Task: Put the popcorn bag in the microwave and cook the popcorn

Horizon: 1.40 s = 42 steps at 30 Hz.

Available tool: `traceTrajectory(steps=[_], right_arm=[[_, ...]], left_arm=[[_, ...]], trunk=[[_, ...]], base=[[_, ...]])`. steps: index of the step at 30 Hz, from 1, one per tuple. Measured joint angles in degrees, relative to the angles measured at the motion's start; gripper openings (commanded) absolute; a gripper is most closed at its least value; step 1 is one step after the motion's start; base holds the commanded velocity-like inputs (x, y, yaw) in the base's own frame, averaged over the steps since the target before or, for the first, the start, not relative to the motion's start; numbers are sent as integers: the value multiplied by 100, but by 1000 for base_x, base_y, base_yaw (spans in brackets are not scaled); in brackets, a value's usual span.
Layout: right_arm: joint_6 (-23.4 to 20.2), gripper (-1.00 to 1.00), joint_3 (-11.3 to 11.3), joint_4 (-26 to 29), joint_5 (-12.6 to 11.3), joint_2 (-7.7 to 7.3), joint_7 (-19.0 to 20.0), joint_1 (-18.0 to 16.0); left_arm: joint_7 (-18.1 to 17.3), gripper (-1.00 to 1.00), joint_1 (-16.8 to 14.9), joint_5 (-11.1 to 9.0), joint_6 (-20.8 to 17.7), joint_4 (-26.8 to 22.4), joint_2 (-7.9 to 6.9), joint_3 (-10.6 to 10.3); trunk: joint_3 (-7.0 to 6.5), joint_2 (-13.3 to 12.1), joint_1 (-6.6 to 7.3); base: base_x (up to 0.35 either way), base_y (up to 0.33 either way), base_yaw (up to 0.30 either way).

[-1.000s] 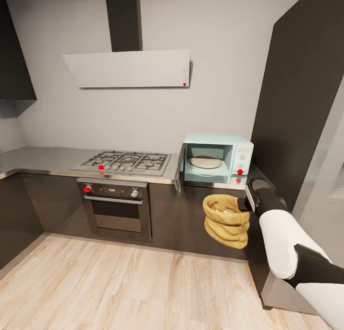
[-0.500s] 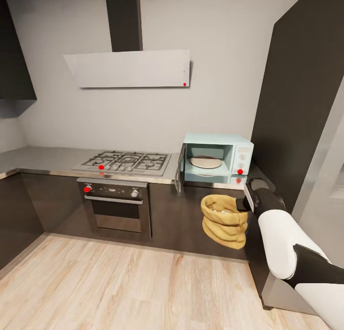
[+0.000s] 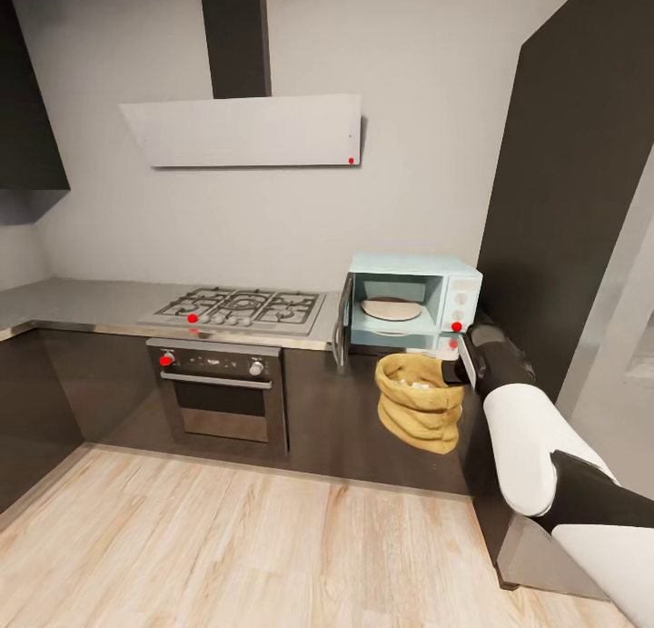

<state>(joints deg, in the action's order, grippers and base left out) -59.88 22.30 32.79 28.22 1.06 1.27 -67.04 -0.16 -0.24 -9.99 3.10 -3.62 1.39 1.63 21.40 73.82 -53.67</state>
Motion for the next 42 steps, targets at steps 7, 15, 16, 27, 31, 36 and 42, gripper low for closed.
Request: traceTrajectory(steps=[7,15,16,27,31,36,42], right_arm=[[0,-100,-1,-55,-4,0,0,-292],[0,-100,-4,-106,13,-3,-6,-593],[0,-100,-5,-112,16,-5,-7,-616],[0,-100,-8,-342,21,-26,-8,-997],[0,-100,-4,-448,27,-26,-8,-1165],[0,-100,-3,-456,41,-26,-15,-1181],[0,-100,-4,-455,58,-18,-23,-1183]], left_arm=[[1,100,0,0,0,0,0,0],[0,100,0,0,0,0,0,0],[0,100,0,0,0,0,0,0],[0,100,0,0,0,0,-2,-8],[6,100,0,0,0,0,0,-8],[15,100,0,8,0,0,0,-12],[16,100,0,9,0,0,0,-16]], trunk=[[0,0,0],[0,0,0],[0,0,0],[0,0,0],[0,0,0],[0,0,2],[0,0,3]], base=[[0,0,0],[0,0,0],[0,0,0],[0,0,0],[0,0,0],[181,0,0],[299,0,0]])
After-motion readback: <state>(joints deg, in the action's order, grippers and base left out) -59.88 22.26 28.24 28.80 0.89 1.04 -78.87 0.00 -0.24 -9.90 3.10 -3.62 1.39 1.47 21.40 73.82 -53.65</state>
